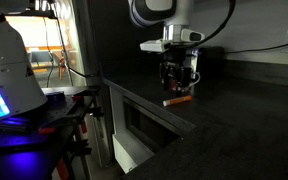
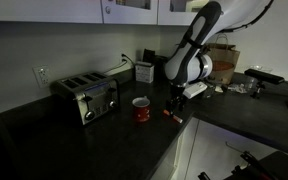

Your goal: Take the orange marker out of the maroon mug

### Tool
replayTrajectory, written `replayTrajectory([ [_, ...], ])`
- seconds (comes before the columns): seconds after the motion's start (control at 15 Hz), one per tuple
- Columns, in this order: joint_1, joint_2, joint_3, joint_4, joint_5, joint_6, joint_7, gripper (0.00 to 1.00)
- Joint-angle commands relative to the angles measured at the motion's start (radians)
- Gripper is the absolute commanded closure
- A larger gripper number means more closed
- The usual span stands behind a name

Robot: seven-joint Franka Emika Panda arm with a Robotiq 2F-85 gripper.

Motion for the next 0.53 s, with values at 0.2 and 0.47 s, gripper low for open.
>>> replayTrajectory([
  [0.2,0.004,-0.106,0.038,0.046,0.038,-0.248,0.0,0.0],
  [0.47,0.013,-0.22,0.069,0.018,0.072,-0.225,-0.036,0.0],
])
